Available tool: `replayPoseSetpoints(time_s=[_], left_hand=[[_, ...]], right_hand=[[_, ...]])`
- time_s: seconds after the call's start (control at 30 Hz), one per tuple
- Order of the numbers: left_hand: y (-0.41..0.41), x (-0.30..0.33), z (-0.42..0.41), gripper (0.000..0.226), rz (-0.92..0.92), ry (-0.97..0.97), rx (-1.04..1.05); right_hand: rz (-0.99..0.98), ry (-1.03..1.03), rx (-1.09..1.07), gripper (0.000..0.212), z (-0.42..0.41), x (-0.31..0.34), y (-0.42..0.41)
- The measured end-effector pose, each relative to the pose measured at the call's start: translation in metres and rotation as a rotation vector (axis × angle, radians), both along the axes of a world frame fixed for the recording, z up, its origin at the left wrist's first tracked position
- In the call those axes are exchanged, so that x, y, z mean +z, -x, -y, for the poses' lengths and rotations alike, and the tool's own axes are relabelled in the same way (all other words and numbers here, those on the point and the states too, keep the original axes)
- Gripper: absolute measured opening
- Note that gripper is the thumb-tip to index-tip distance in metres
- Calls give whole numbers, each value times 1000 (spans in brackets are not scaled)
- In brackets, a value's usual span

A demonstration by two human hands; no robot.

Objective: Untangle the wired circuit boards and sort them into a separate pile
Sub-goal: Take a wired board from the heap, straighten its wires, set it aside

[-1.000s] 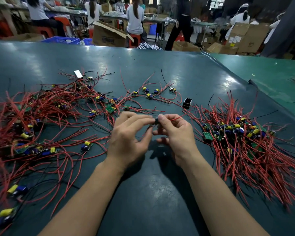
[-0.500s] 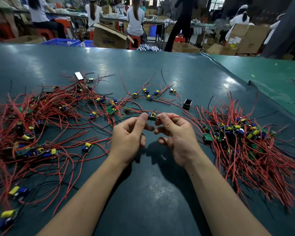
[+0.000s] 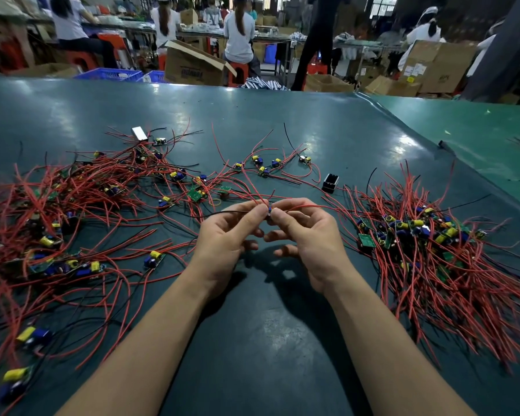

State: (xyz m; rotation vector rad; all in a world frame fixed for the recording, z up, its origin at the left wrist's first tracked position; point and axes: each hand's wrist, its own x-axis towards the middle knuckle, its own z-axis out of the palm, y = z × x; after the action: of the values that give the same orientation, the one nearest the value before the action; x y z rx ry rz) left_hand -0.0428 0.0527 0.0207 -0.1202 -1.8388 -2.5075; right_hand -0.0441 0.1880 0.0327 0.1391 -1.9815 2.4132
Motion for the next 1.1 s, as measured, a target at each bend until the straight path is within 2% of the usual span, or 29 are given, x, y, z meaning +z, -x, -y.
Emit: replayPoseSetpoints(time_s=[0.07, 0.23, 0.33, 0.43, 0.57, 0.67, 0.8, 0.87, 1.0, 1.07, 1.1], left_hand=[[0, -1, 0, 28, 27, 11, 6], [1, -1, 0, 7, 63, -51, 64], [4, 0, 1, 10, 87, -190, 76], [6, 2, 1, 10, 57, -226, 102], [7, -2, 1, 17, 13, -78, 138], [3, -6, -1, 15, -57, 105, 96], [1, -5, -1, 22, -84, 179, 71], [2, -3, -1, 21, -41, 94, 75], [7, 2, 2, 14, 29, -280, 111], [8, 1, 4, 2, 10, -336, 84], [8, 1, 4, 6, -1, -332, 72]], right_hand=[[7, -31, 10, 9, 0, 0, -1], [46, 13, -9, 9, 3, -1, 0], [68, 54, -46, 9, 2, 0, 1], [53, 60, -12, 7, 2, -1, 0], [68, 89, 38, 4, 4, -1, 0], [124, -17, 77, 7, 2, -3, 0], [125, 22, 26, 13, -1, -2, 2], [135, 112, -43, 13, -2, 0, 5], [179, 224, -31, 16, -2, 2, 5], [193, 247, -36, 11, 0, 2, 4], [204, 267, -43, 9, 0, 2, 5]])
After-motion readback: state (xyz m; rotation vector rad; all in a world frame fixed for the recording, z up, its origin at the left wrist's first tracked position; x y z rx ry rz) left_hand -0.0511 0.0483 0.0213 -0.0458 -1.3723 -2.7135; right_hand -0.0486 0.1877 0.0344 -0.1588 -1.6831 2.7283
